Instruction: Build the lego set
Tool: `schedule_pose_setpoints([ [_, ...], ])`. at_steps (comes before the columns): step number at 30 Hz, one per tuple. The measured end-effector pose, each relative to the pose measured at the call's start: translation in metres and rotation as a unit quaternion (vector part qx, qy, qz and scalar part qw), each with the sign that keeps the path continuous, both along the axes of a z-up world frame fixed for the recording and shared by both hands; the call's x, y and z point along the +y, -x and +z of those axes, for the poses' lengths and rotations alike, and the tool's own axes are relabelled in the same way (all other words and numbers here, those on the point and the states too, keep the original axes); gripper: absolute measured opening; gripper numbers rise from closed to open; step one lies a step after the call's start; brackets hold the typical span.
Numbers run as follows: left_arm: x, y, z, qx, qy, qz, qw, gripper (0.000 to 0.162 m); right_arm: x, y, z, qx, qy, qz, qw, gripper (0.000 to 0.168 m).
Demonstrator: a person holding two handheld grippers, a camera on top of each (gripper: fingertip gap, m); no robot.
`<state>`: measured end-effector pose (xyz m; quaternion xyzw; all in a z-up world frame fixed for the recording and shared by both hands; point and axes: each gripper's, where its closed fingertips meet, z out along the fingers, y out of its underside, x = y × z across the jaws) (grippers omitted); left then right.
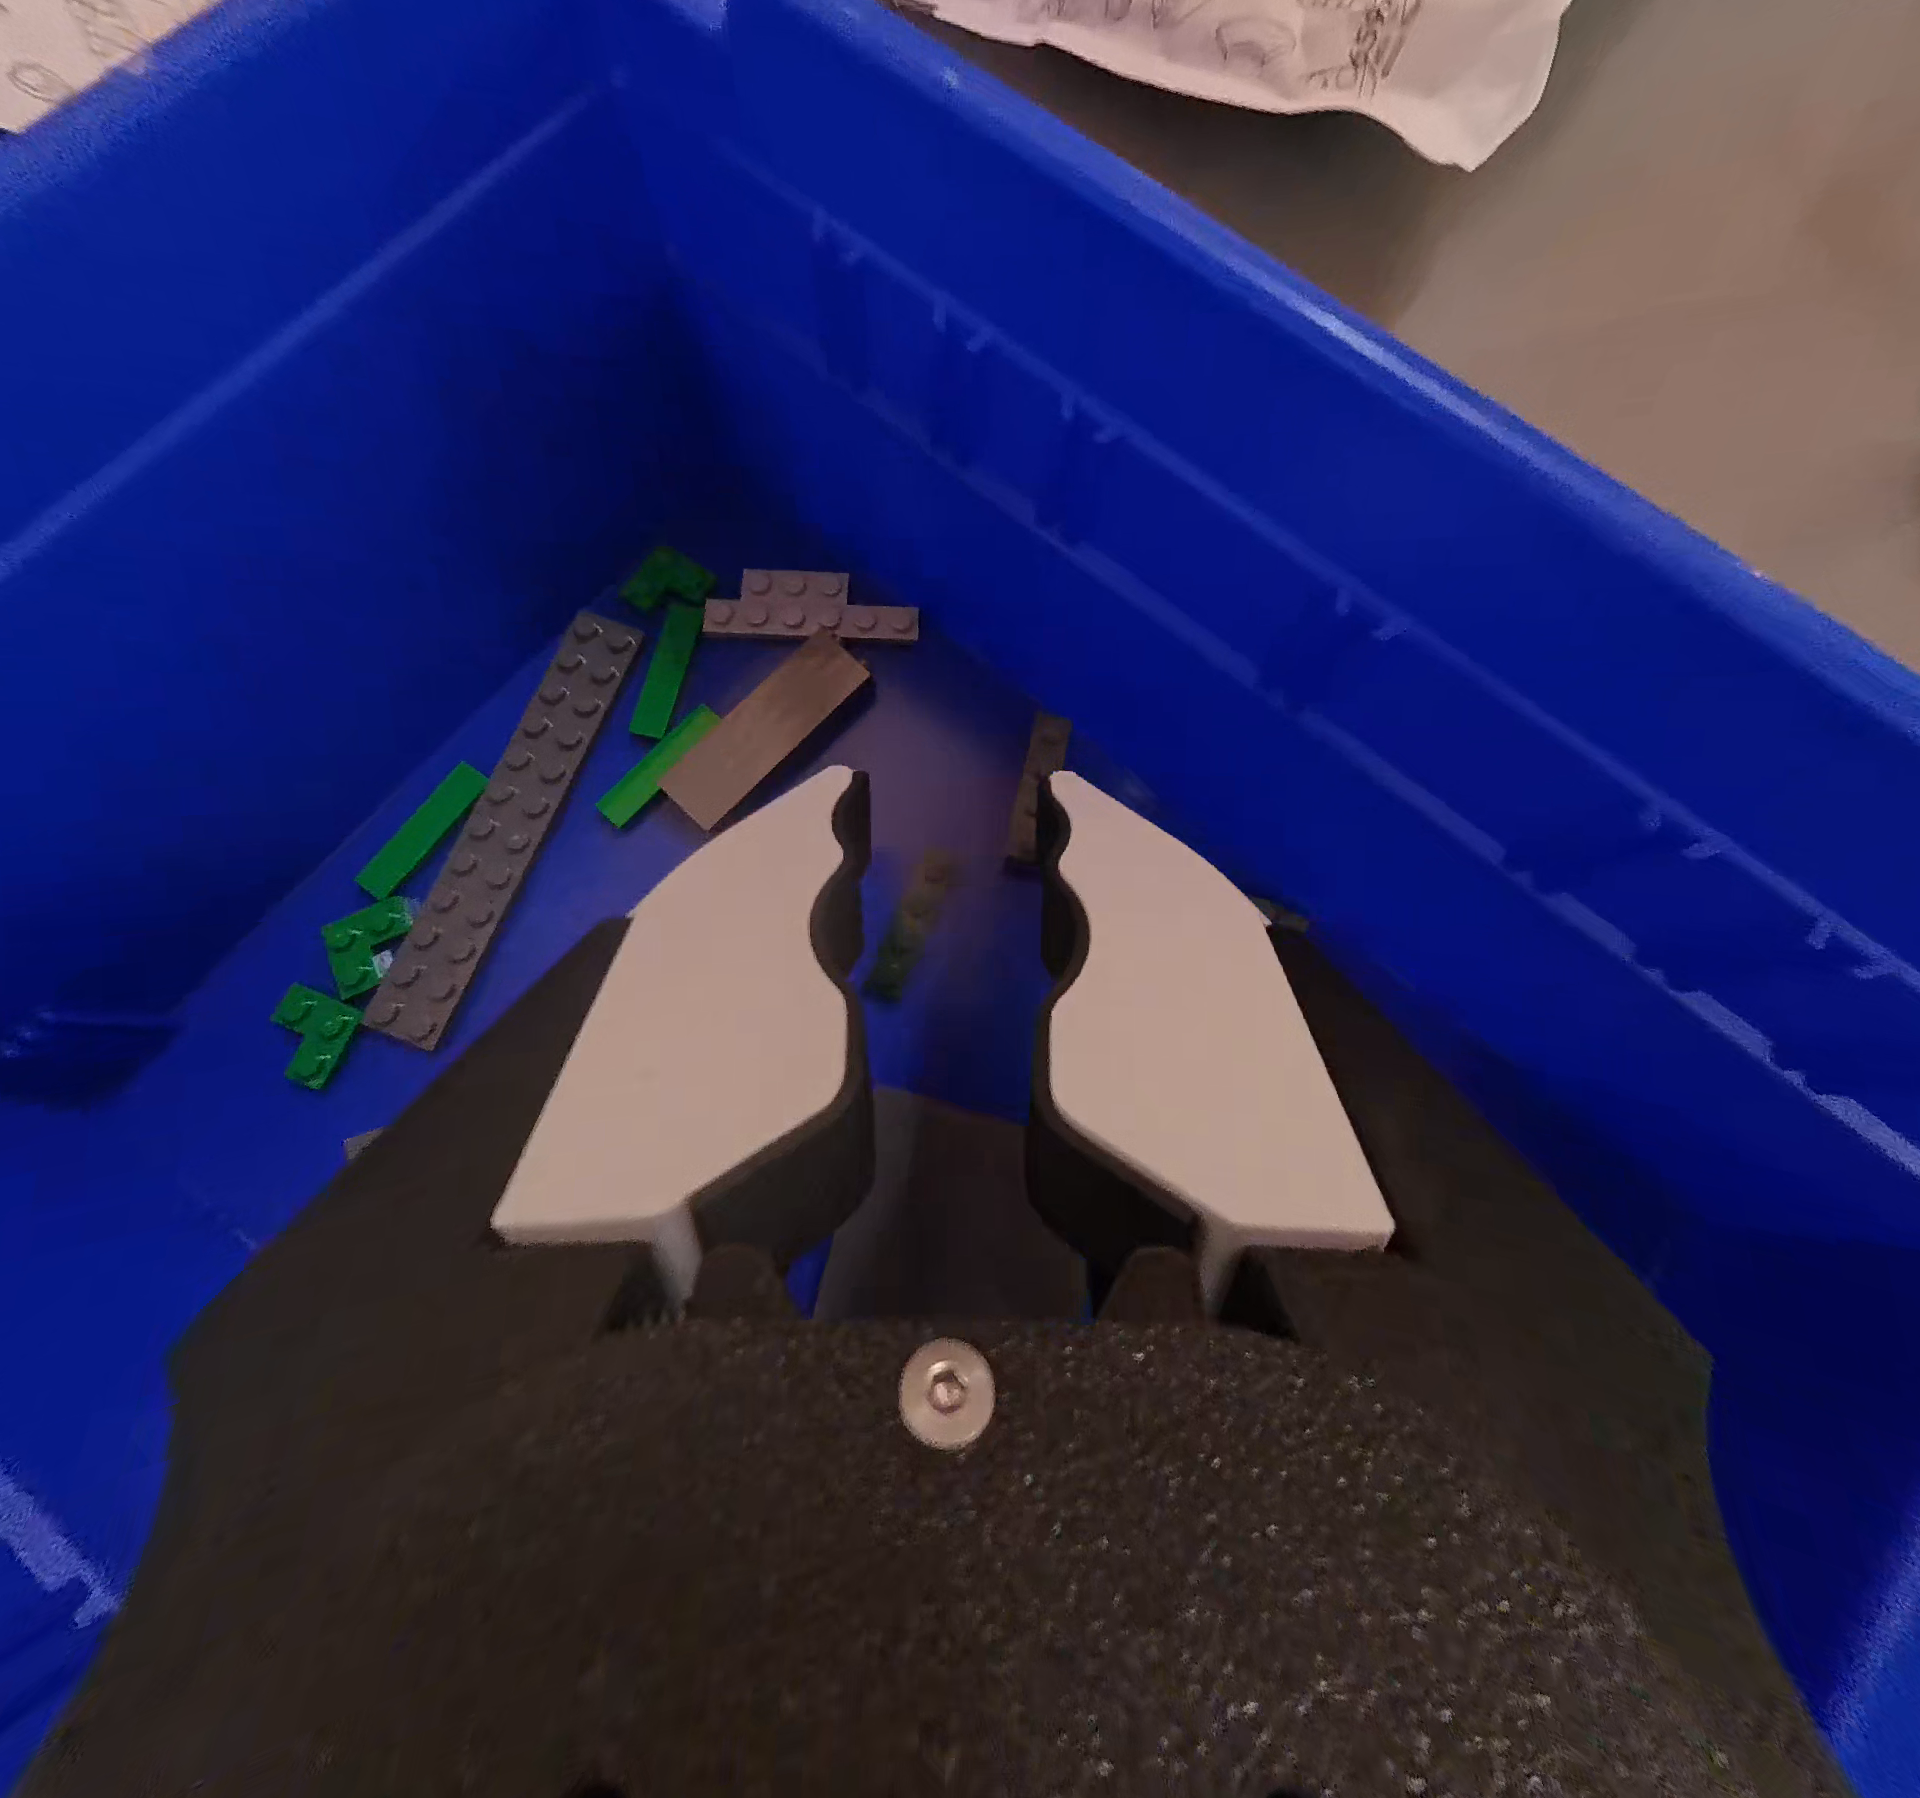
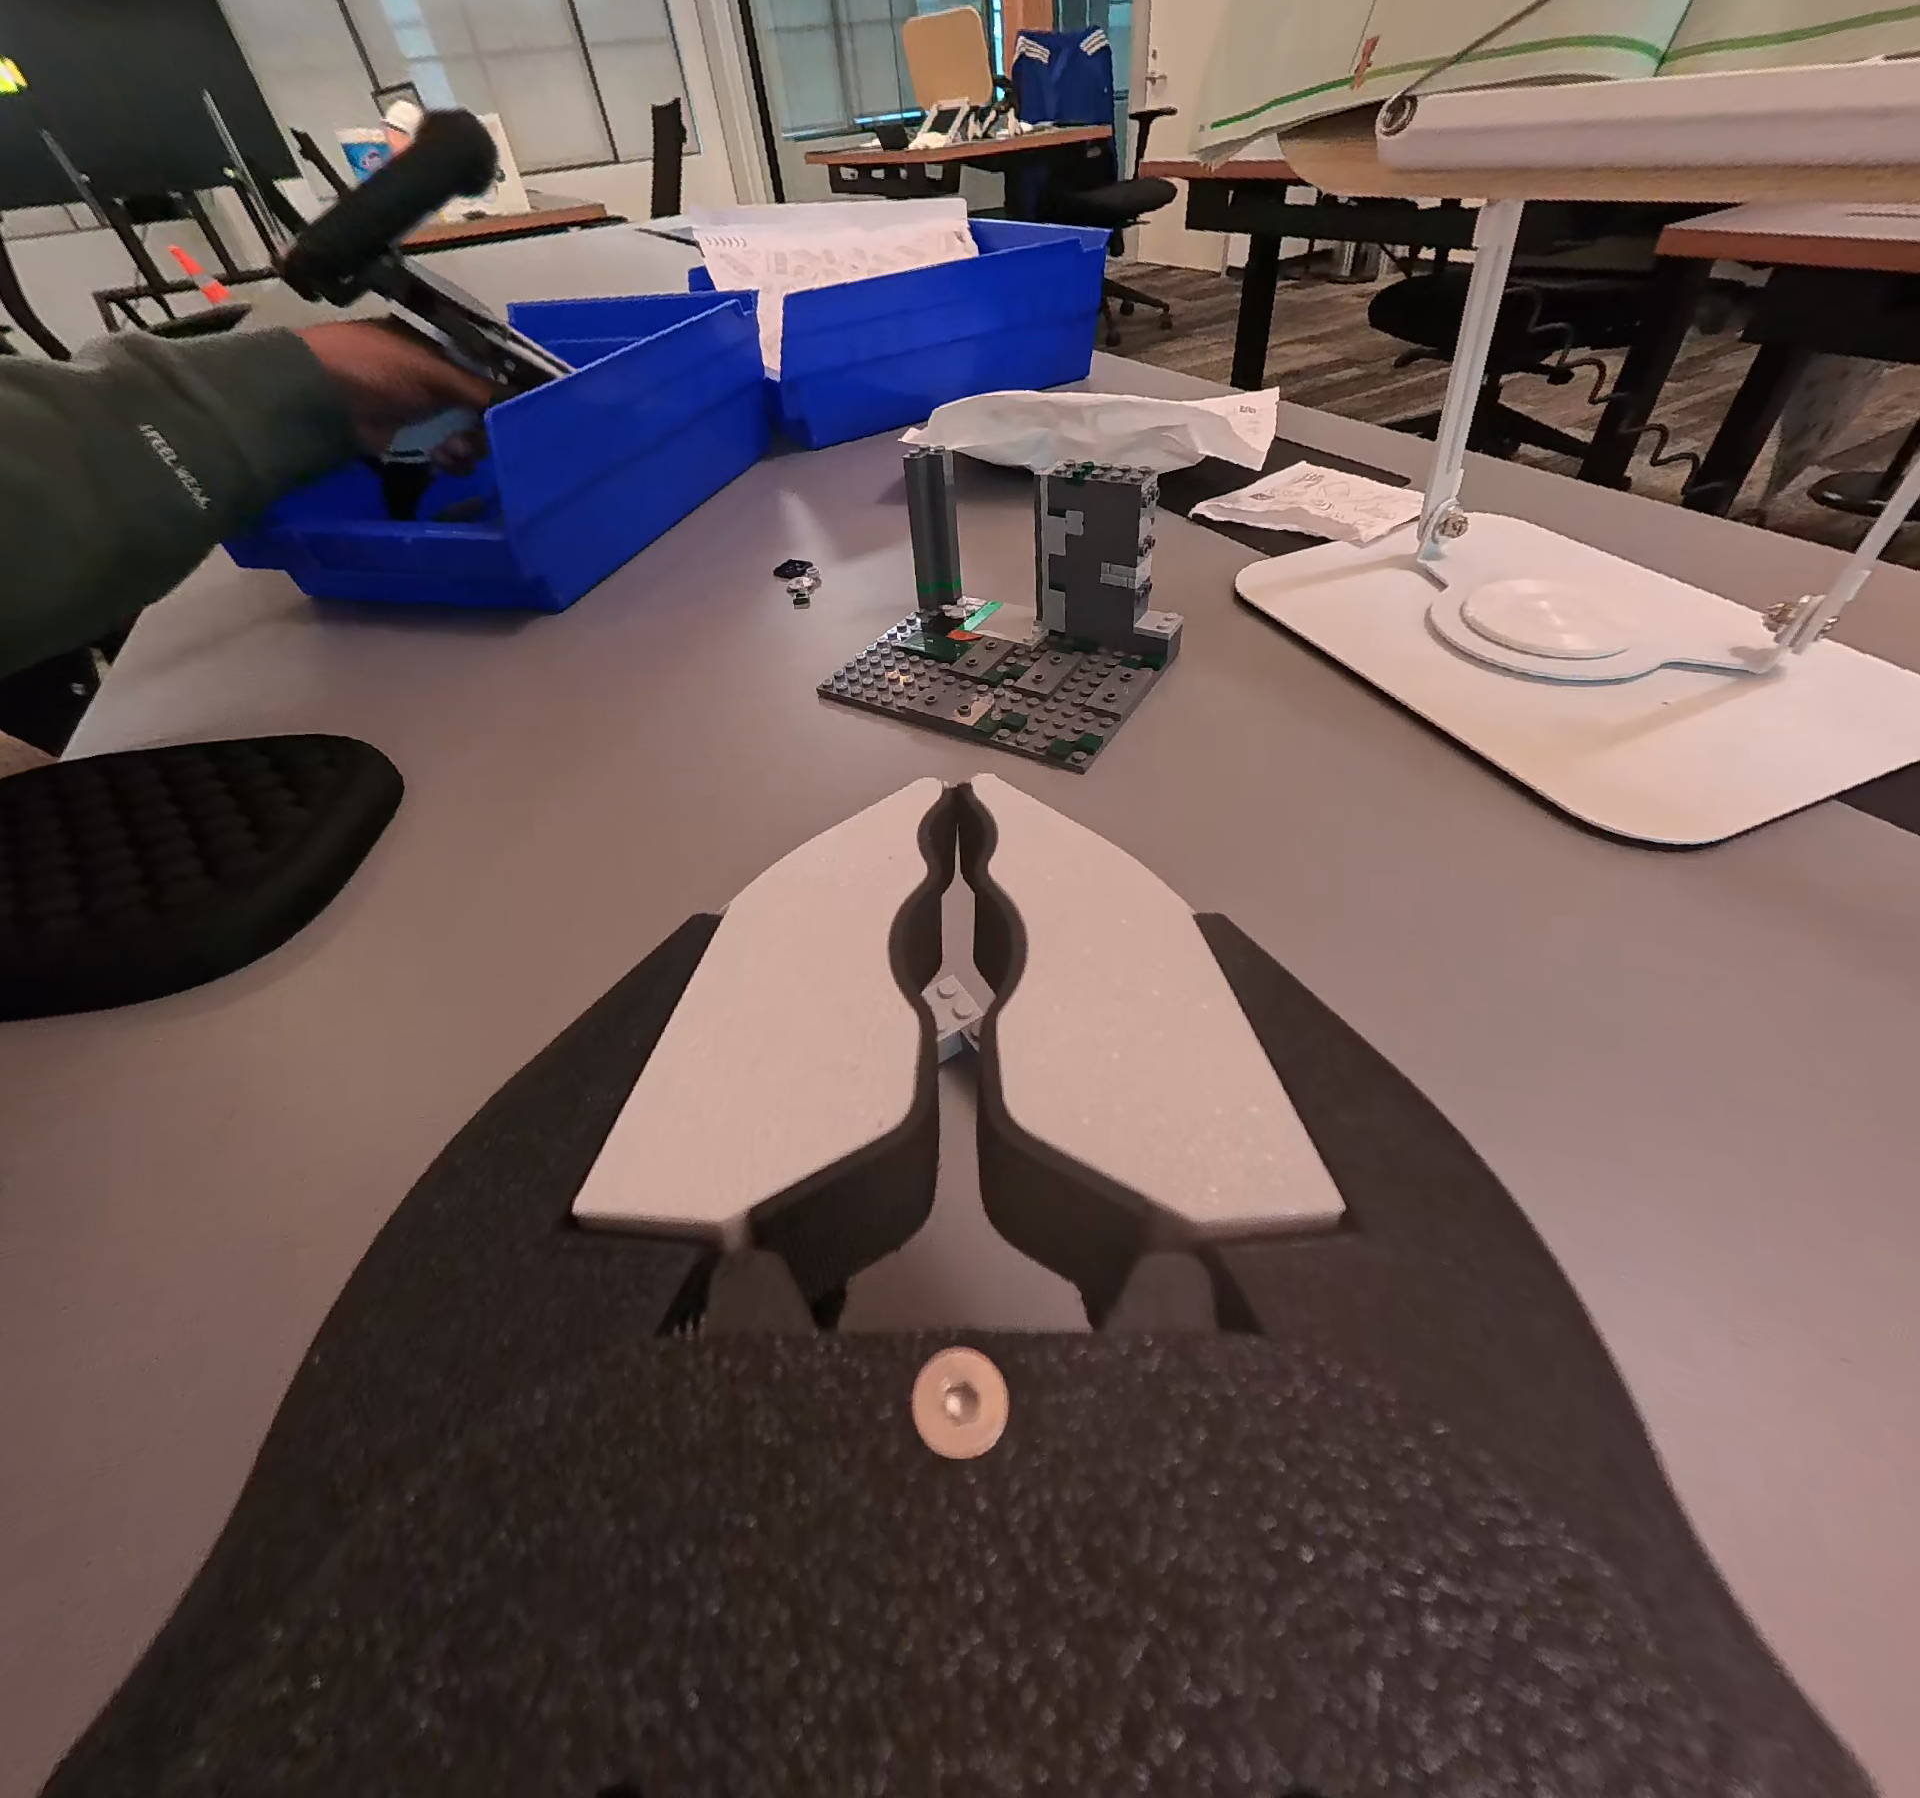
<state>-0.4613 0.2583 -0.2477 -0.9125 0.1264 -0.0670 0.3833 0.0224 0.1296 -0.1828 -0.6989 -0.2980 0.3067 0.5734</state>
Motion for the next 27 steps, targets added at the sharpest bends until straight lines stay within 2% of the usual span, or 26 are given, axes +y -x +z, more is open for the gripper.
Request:
schedule_pose_setpoints([
  [9,-0.01,-0.001,-0.018,0.049,0.035,-0.035,0.998,0.034,0.001,-0.002,0.001,0.005,0.002,-0.001,1.0,0.0],
  [13,-0.007,-0.009,-0.022,0.041,0.032,-0.051,0.997,0.032,0.0,0.0,-0.002,-0.001,0.005,0.001,1.0,0.0],
  [15,-0.006,-0.011,-0.025,0.043,0.037,-0.057,0.997,0.024,0.0,0.0,-0.003,-0.004,0.003,0.0,1.0,0.0],
  [17,-0.006,-0.015,-0.025,0.042,0.041,-0.07,0.996,0.008,0.001,0.0,-0.002,-0.004,0.003,-0.002,1.0,0.0],
  [18,-0.006,-0.014,-0.023,0.056,0.042,-0.066,0.995,0.009,0.001,-0.001,-0.002,-0.003,0.003,-0.003,1.0,0.0],
  [20,-0.006,-0.01,-0.008,0.083,0.017,-0.047,0.995,0.009,0.001,-0.002,-0.001,-0.002,0.002,-0.006,1.0,0.0],
  [23,-0.009,-0.026,0.043,0.066,-0.067,-0.03,0.995,0.008,0.002,-0.003,-0.002,0.0,0.004,-0.006,1.0,0.0],
  [27,-0.032,-0.089,0.114,0.055,-0.156,-0.101,0.981,0.008,0.001,0.001,-0.004,-0.004,0.005,0.001,1.0,0.0],
])
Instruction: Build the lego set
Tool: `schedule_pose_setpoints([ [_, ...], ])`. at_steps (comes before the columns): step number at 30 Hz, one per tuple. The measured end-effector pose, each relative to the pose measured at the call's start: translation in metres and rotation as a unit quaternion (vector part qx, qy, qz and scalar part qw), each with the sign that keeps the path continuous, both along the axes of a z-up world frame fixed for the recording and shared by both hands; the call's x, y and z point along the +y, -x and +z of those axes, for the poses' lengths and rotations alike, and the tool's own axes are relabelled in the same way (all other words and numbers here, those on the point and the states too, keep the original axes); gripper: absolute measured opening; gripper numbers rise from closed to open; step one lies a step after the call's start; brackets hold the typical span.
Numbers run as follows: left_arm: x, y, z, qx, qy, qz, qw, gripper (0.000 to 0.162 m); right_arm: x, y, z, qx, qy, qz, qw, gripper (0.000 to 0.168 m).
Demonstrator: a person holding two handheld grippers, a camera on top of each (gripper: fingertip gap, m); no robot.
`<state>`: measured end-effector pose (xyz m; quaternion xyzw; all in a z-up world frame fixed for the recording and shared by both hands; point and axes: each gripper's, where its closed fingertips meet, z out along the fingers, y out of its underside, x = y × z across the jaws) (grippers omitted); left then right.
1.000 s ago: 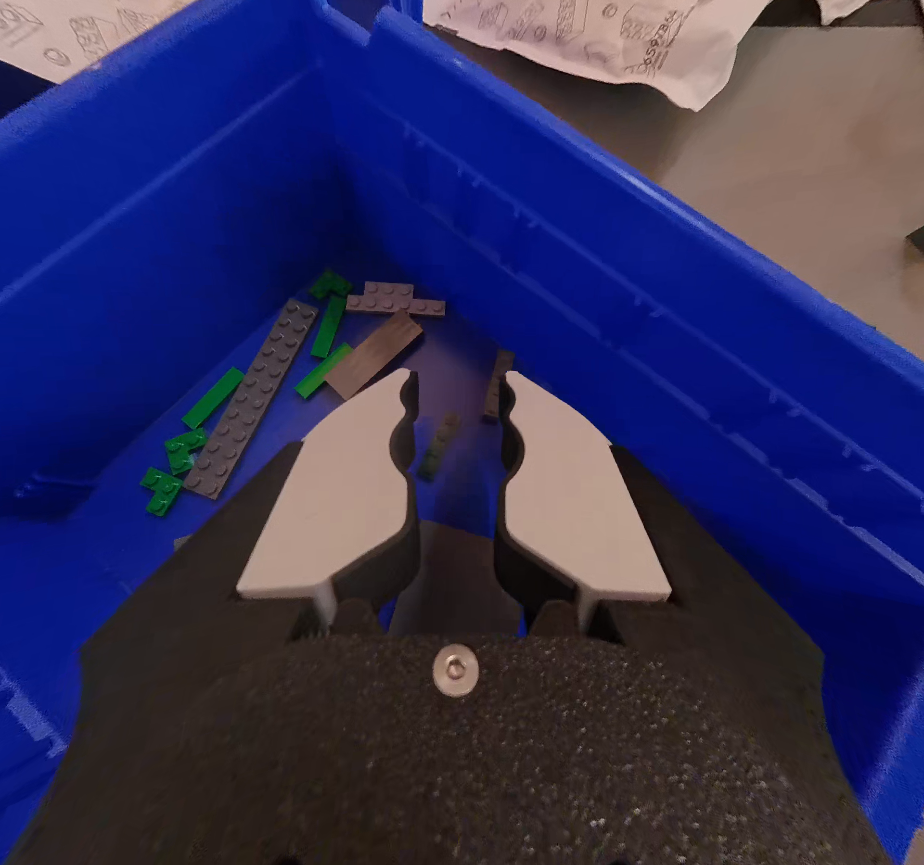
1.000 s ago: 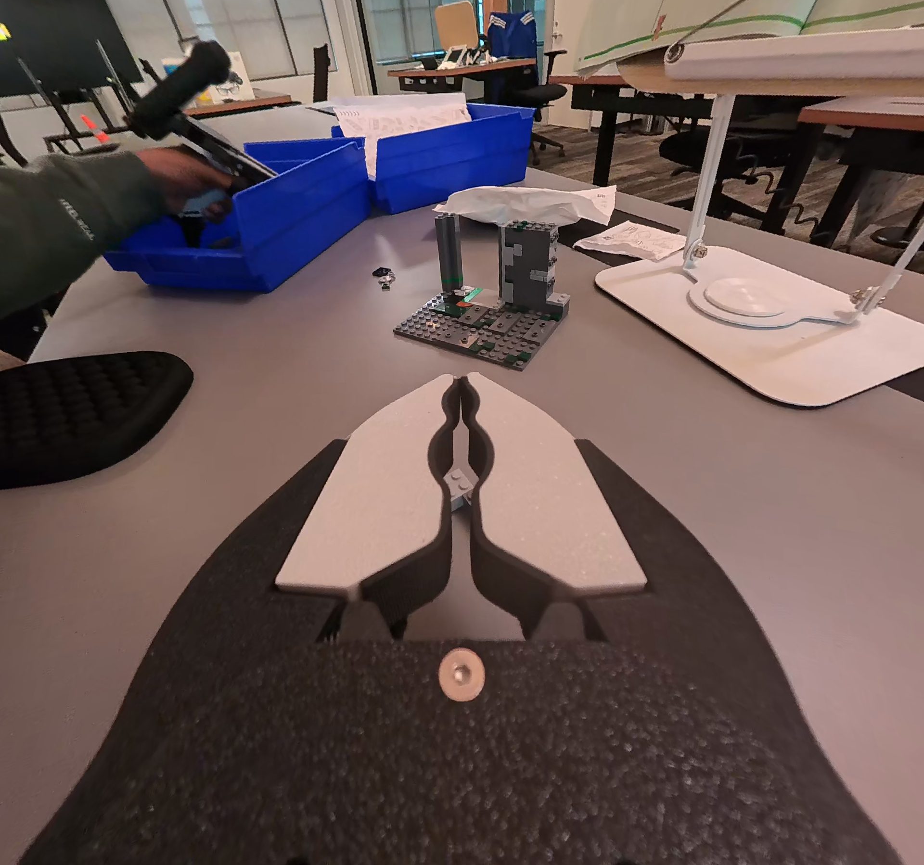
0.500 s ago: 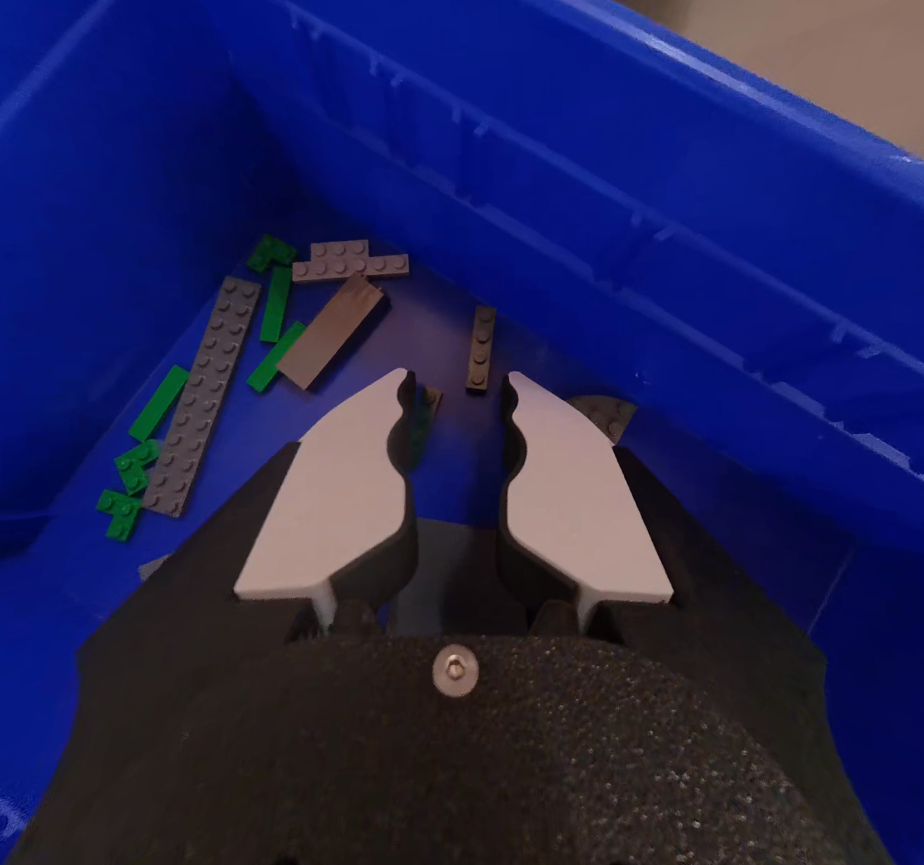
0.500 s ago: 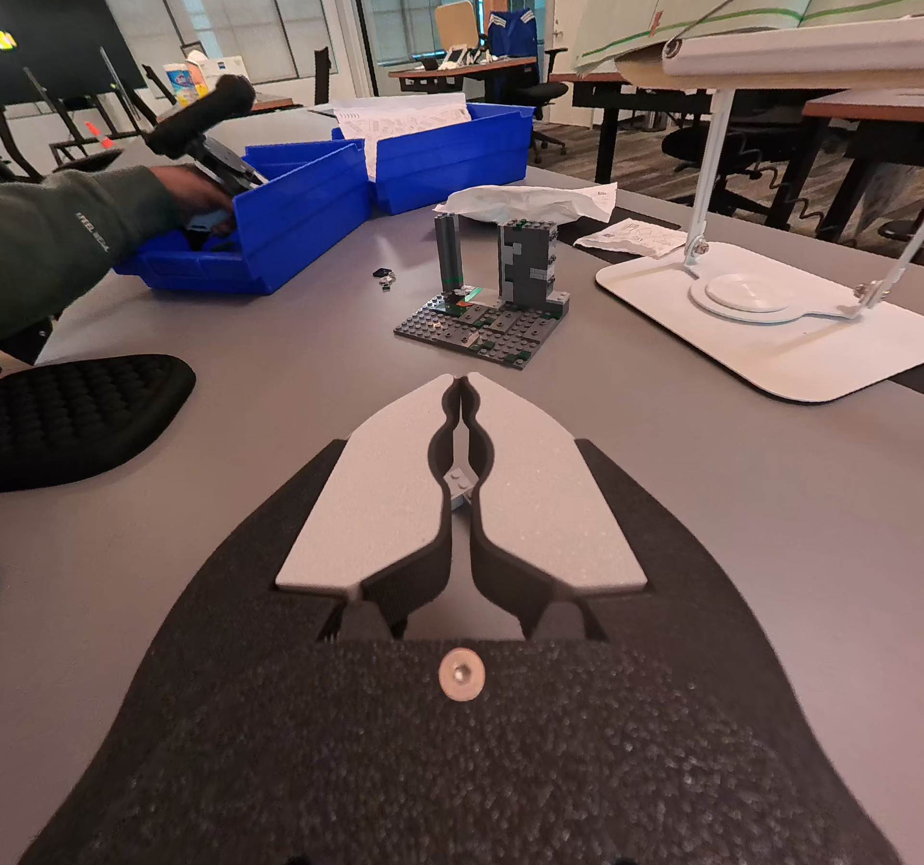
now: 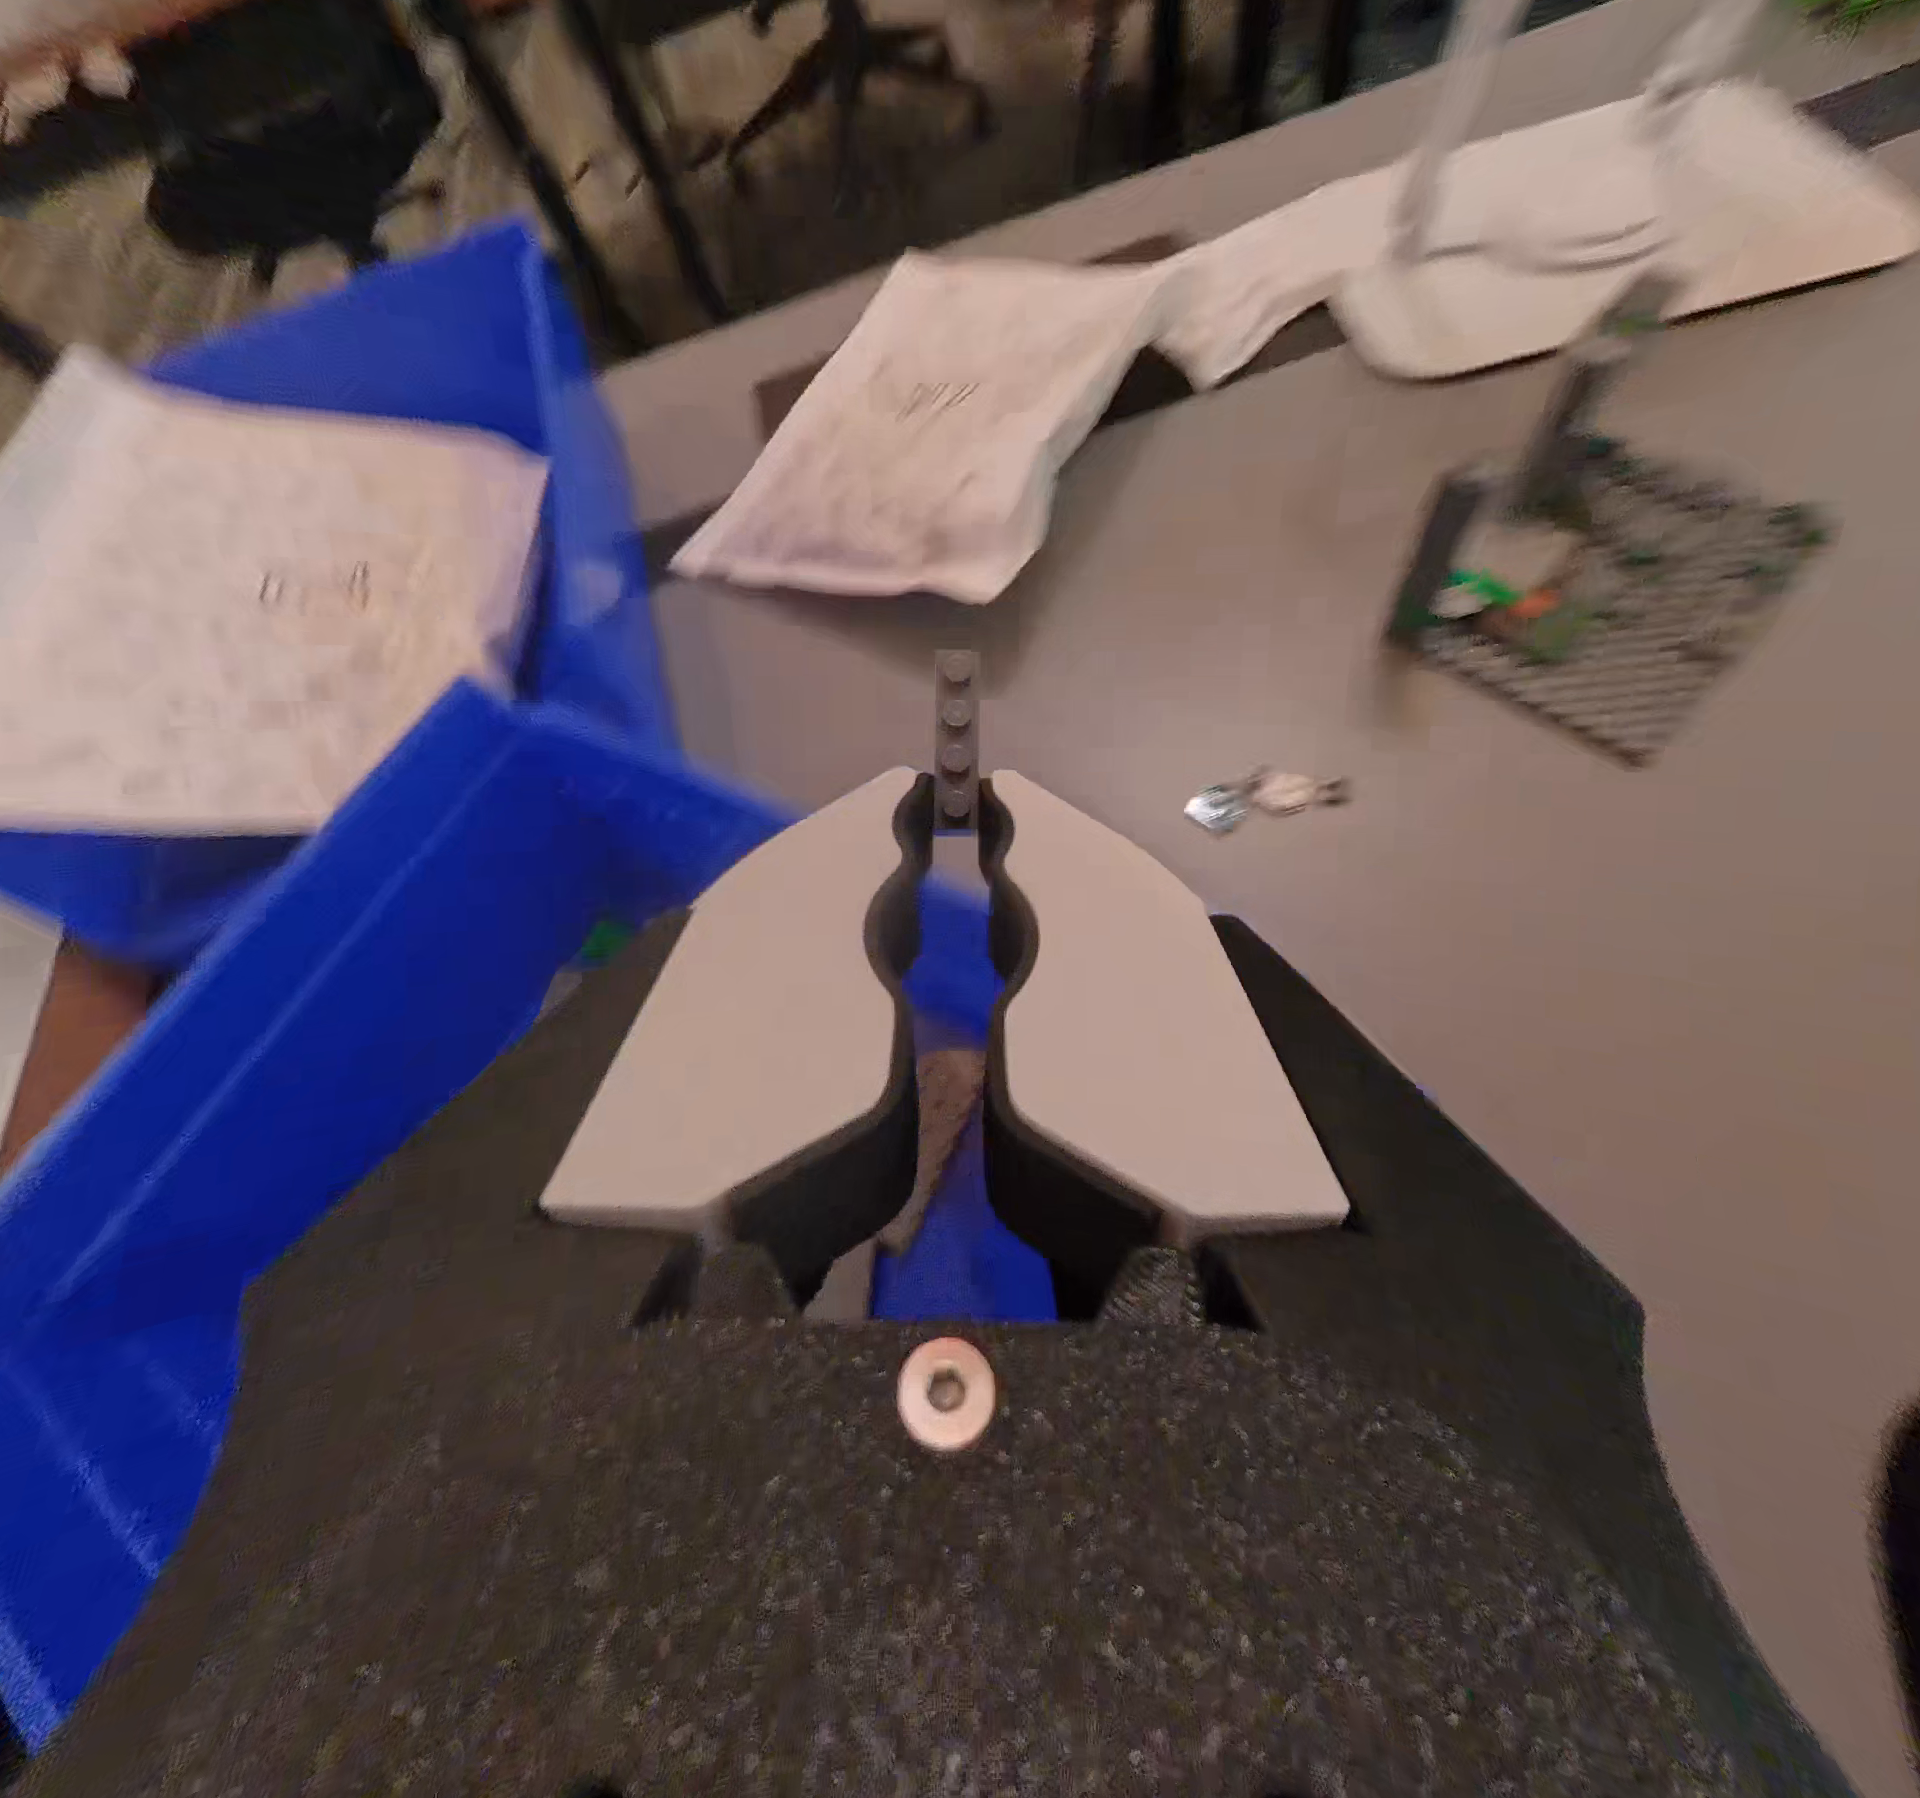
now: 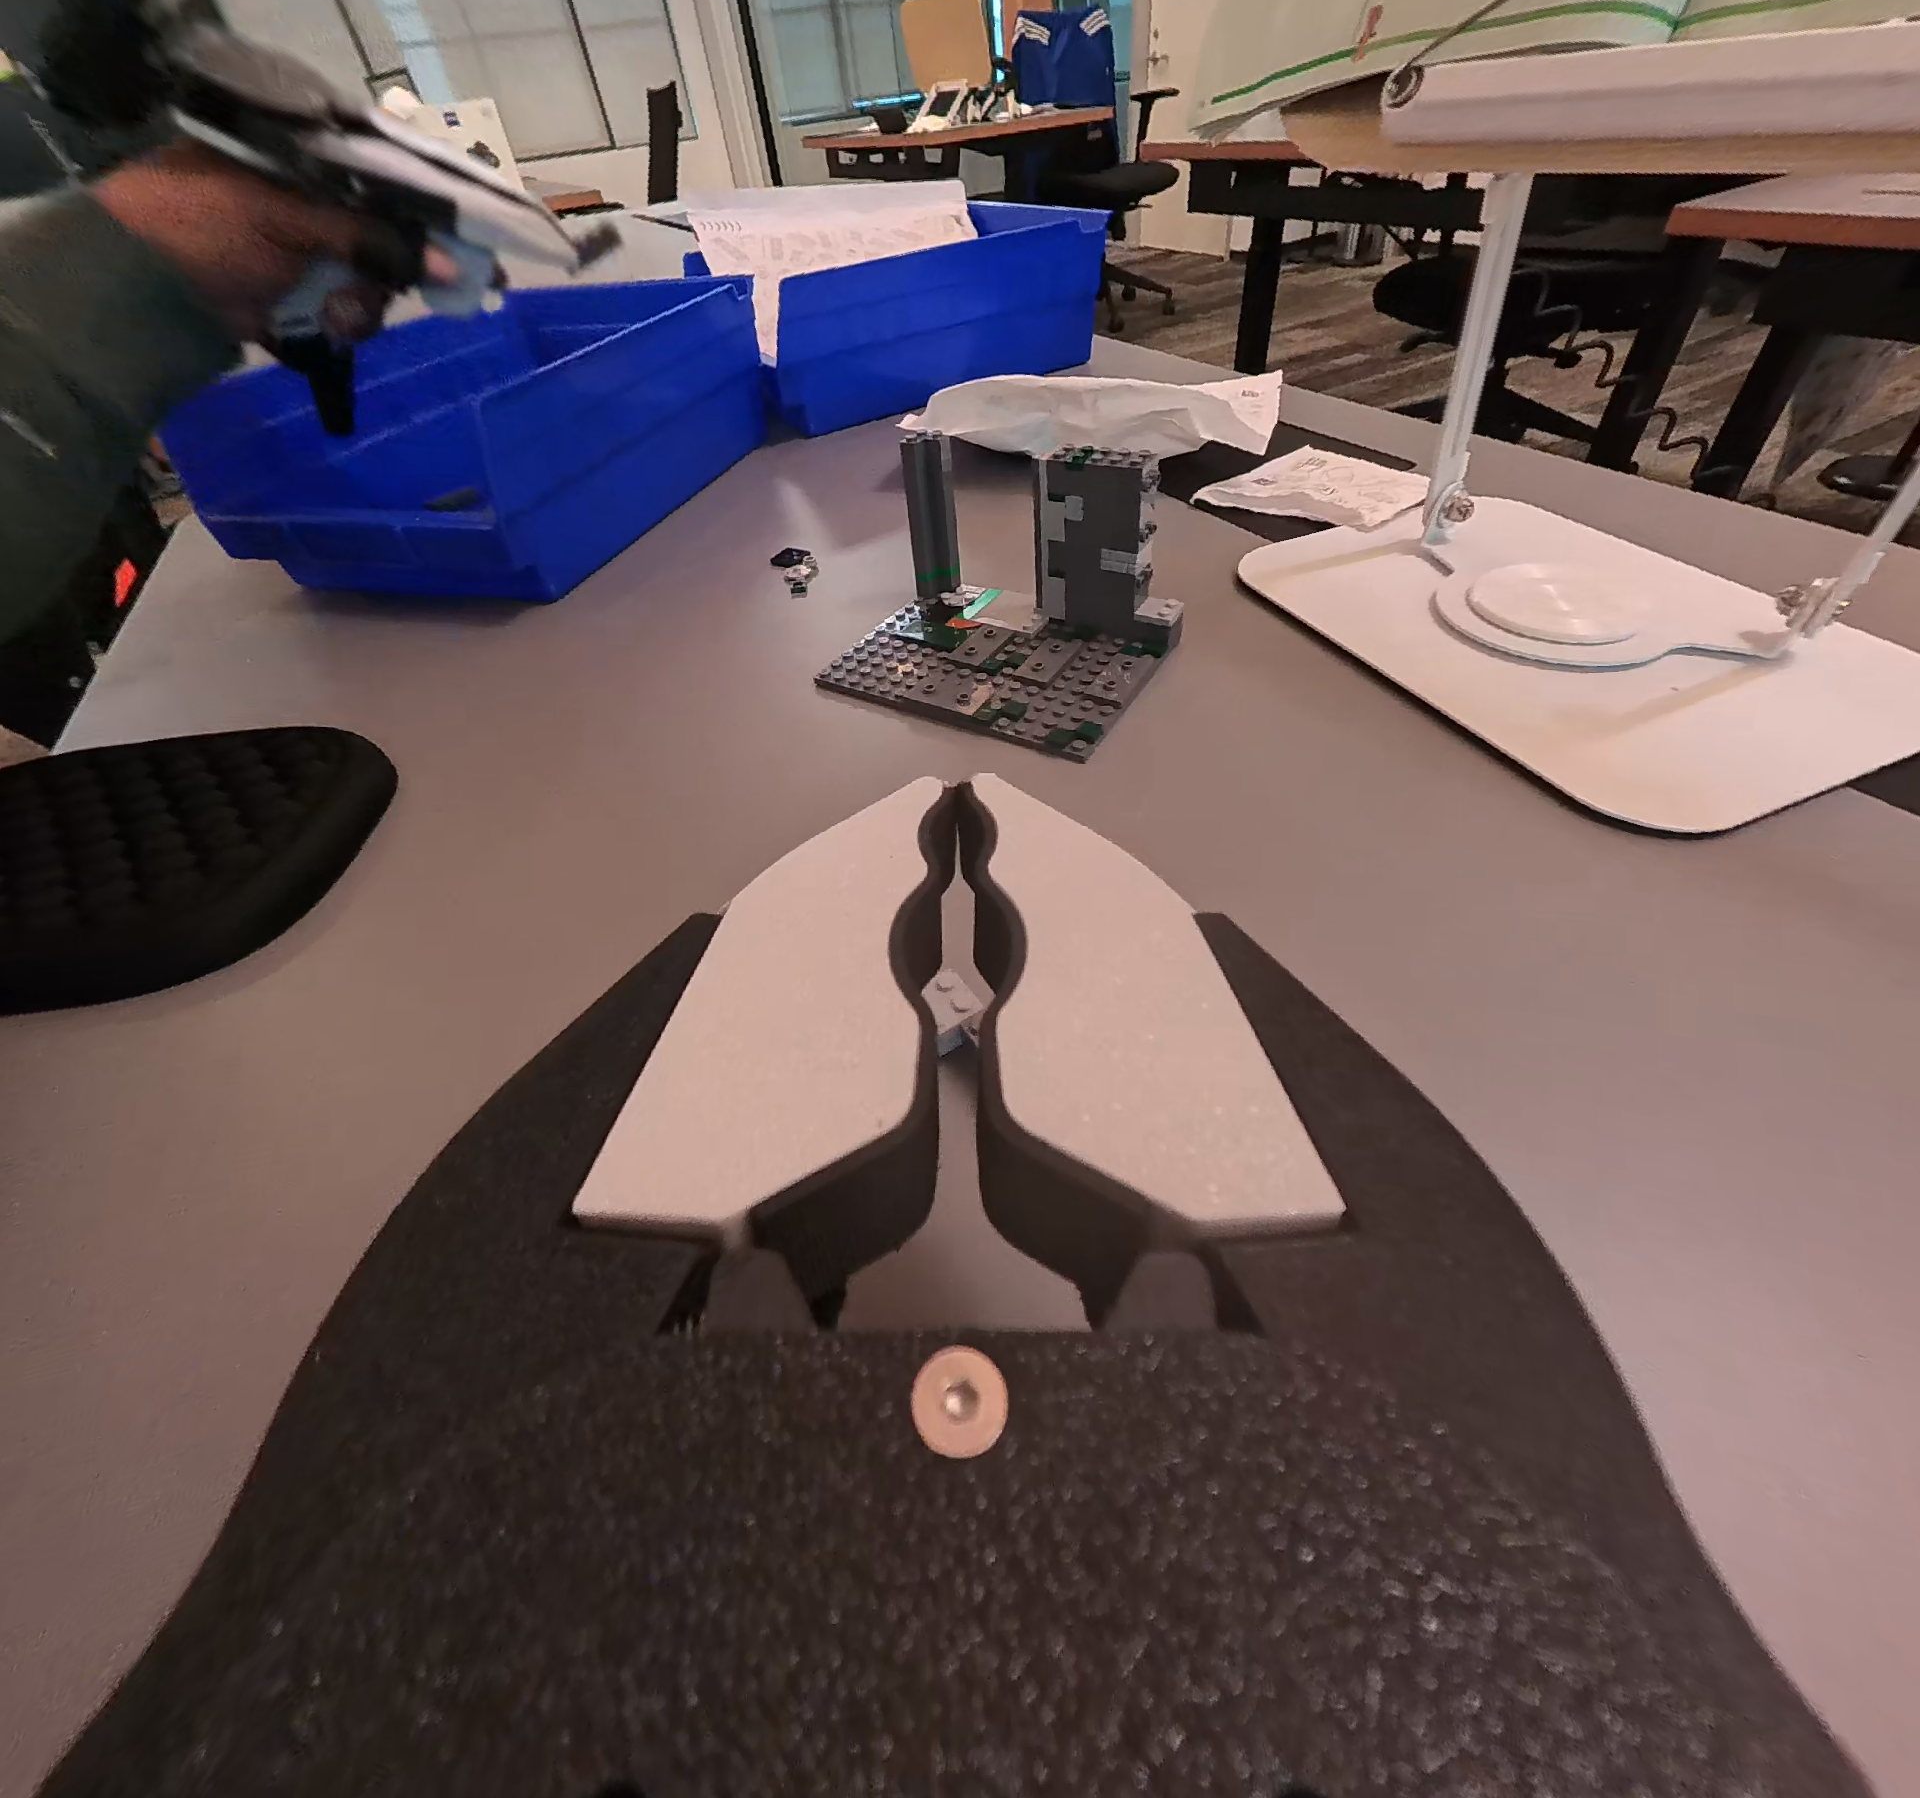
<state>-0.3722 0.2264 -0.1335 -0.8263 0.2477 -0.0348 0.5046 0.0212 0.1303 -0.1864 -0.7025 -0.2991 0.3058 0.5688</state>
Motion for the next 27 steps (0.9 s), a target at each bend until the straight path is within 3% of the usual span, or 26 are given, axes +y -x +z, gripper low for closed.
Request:
schedule_pose_setpoints([
  [3,-0.022,-0.064,0.028,0.02,-0.023,-0.082,0.996,0.008,-0.002,0.002,0.001,-0.005,-0.003,0.003,1.0,0.0],
  [6,-0.051,-0.141,0.03,0.011,-0.017,-0.194,0.981,0.008,-0.003,0.002,0.004,-0.007,-0.009,0.004,1.0,0.0],
  [10,-0.079,-0.224,-0.007,0.013,0.02,-0.303,0.953,0.008,-0.014,0.014,0.003,-0.025,0.002,0.052,0.998,0.001],
  [14,-0.105,-0.283,-0.051,0.031,0.057,-0.385,0.921,0.008,-0.031,0.037,0.006,-0.079,-0.005,0.114,0.99,0.02],
  [22,-0.144,-0.331,-0.077,0.056,0.087,-0.485,0.869,0.008,-0.048,0.052,-0.017,-0.216,-0.058,0.156,0.962,0.026],
  [25,-0.153,-0.336,-0.082,0.074,0.088,-0.502,0.857,0.008,-0.054,0.054,-0.02,-0.212,-0.061,0.175,0.96,0.009],
  [27,-0.156,-0.337,-0.079,0.053,0.087,-0.507,0.856,0.008,-0.059,0.052,-0.021,-0.218,-0.063,0.191,0.955,0.007],
])
